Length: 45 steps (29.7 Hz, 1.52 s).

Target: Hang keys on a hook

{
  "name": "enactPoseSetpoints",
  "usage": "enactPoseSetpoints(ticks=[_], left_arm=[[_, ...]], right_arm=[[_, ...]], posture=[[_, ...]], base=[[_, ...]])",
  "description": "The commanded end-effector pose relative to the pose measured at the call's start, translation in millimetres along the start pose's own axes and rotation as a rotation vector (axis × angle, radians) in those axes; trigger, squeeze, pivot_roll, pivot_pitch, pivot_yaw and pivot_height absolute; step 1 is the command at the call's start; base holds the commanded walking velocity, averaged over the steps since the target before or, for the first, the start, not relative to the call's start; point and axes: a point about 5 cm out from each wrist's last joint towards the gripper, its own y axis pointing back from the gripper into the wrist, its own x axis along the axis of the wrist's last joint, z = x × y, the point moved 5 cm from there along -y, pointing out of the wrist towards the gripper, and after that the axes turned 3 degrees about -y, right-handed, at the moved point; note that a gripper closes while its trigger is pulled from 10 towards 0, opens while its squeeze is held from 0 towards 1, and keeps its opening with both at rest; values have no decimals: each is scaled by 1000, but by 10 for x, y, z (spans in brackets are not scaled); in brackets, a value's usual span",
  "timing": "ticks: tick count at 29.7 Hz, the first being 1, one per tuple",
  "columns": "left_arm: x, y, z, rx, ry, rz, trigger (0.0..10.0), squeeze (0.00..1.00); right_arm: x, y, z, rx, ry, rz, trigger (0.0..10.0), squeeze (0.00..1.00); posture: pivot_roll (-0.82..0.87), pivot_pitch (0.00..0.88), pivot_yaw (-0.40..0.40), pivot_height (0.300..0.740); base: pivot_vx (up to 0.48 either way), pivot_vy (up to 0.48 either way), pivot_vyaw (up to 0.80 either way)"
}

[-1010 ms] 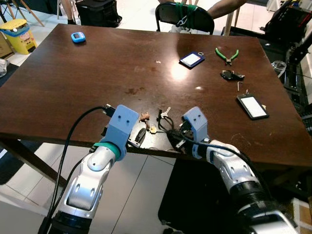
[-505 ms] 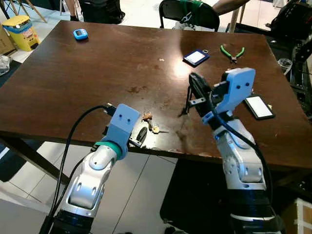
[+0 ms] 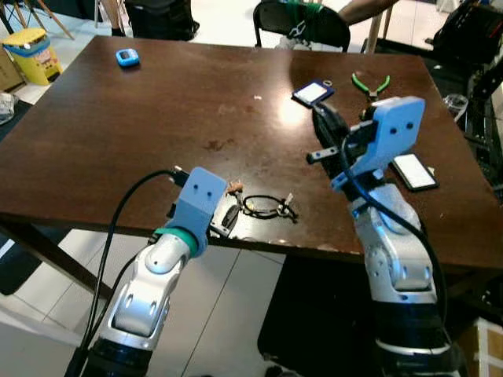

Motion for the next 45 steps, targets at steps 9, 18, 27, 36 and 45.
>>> enactPoseSetpoints(ticks=[9,18,27,36,45], left_arm=[[-68,3,55,-9,5,-16,10000,0],[-94,19,50,-4,5,-27,10000,0],[-100,35,39,0,4,-30,10000,0],[-112,50,20,7,0,-35,10000,0],[-119,61,22,8,-1,-40,10000,0]], right_arm=[[-1016,210,-272,223,72,-398,10000,1000],[-1197,258,-121,180,-73,-483,10000,1000],[-1218,221,-113,214,-133,-505,10000,698],[-1283,211,-97,245,-153,-545,10000,0],[-1450,257,-346,345,-165,-609,10000,0]], posture=[[-60,134,89,740],[-50,155,92,740],[-39,161,89,740],[-30,164,89,740],[-25,171,86,740]], base=[[0,0,0],[0,0,0],[0,0,0],[0,0,0],[0,0,0]])
